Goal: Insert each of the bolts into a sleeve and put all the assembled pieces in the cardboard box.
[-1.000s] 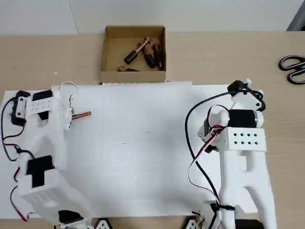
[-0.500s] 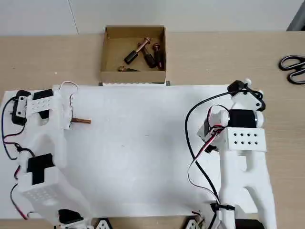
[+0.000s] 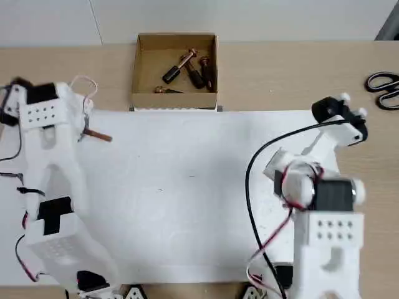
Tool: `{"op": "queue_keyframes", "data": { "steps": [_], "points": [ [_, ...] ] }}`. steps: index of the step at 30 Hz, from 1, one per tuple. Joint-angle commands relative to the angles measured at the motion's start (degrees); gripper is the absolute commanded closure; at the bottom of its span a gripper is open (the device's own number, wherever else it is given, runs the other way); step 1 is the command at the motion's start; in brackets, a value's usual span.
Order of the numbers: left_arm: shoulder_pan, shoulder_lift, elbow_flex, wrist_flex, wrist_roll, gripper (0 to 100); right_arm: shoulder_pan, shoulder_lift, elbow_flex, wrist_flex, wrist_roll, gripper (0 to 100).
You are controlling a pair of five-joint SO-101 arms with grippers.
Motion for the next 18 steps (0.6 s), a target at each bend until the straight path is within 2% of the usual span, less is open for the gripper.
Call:
{"op": "queue_keyframes", "data": {
  "steps": [1,6,10,18],
  "points": [
    [0.5,-1.1,-12.8,7.7,-5.5,99,0.1,-5.4,-0.5,-1.4,4.6,99.6],
    [2.5,-1.1,-27.4,13.0,-13.7,99,-2.5,-10.7,-0.3,0.0,11.8,99.6],
    [4.9,-4.7,-36.3,12.9,-17.5,99,-7.4,-14.3,-0.3,0.3,15.8,99.6],
    [15.4,-18.2,-37.9,12.9,-31.2,99,-10.0,-17.9,-0.3,2.9,20.8,99.6]
  ]
}}
